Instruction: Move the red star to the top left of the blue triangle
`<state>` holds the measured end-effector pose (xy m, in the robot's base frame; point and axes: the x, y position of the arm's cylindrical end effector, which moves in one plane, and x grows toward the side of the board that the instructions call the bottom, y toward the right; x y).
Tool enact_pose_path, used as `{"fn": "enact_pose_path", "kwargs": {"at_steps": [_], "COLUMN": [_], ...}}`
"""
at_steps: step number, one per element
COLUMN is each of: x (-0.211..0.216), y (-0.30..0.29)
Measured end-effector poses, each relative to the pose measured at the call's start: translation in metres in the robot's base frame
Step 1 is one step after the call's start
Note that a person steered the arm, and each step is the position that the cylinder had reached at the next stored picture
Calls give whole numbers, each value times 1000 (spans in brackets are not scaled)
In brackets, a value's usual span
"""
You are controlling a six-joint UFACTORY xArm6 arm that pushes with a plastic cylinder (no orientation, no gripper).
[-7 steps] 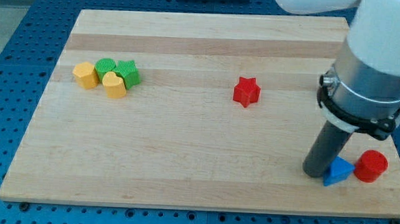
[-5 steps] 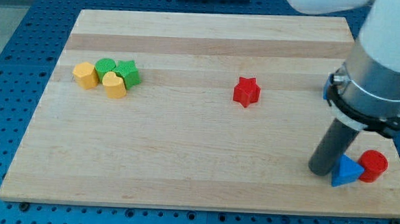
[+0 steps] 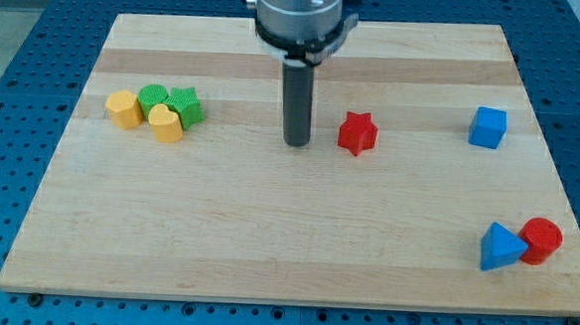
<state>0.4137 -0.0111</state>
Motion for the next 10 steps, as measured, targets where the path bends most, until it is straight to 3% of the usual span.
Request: {"fn": "enact_pose_path", "kwargs": {"at_steps": [1,5,8,10], "x": [-23,-1,2,28], "y": [16,114,101,90]}}
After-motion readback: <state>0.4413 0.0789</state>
